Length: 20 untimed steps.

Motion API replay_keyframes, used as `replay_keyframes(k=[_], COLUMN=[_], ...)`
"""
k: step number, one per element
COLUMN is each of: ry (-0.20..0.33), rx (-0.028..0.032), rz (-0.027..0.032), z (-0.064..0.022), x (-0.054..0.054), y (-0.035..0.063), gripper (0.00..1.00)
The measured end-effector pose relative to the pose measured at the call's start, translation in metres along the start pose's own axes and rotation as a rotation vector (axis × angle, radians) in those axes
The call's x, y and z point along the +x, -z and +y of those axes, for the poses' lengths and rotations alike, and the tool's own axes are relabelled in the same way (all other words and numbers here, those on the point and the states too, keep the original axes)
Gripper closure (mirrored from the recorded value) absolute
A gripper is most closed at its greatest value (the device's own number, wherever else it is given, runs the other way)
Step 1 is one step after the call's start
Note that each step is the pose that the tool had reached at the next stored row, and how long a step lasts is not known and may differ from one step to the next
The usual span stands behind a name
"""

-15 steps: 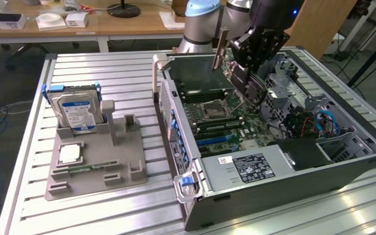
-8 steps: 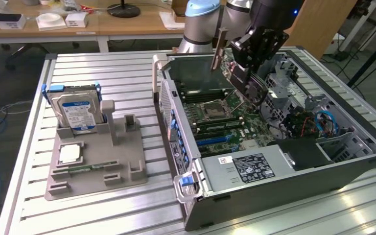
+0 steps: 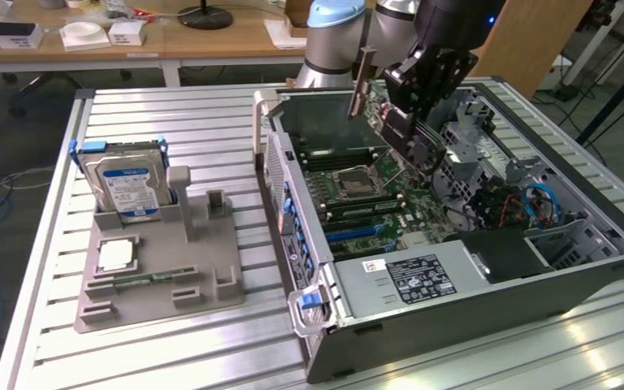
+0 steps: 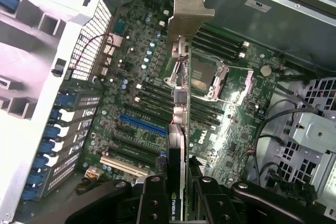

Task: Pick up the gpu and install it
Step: 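Insert the gpu into the slot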

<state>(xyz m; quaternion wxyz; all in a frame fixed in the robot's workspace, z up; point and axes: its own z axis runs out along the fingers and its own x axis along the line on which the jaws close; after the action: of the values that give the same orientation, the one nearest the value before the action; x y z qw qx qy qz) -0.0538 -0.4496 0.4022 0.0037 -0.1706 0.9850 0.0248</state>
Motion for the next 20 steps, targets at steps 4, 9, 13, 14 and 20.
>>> replay_keyframes(k=[4,9,13,14,20], ry=[0.019,0.044,0.063,0.068,0.097], rx=[-0.0004,-0.0008,-0.001,-0.0011,-0.0016], rz=[0.0009,0.002,0.003,0.0032,0.0046], z=[0.0,-0.0001,-0.0002,-0.0002,-0.0003], x=[-0.0001,-0.0003,-0.0005,-0.0005,-0.0007], y=[-0.0001,-0.0002,-0.0003,-0.0003,-0.0004], gripper=[0.74,0.74,0.74,0.74,0.74])
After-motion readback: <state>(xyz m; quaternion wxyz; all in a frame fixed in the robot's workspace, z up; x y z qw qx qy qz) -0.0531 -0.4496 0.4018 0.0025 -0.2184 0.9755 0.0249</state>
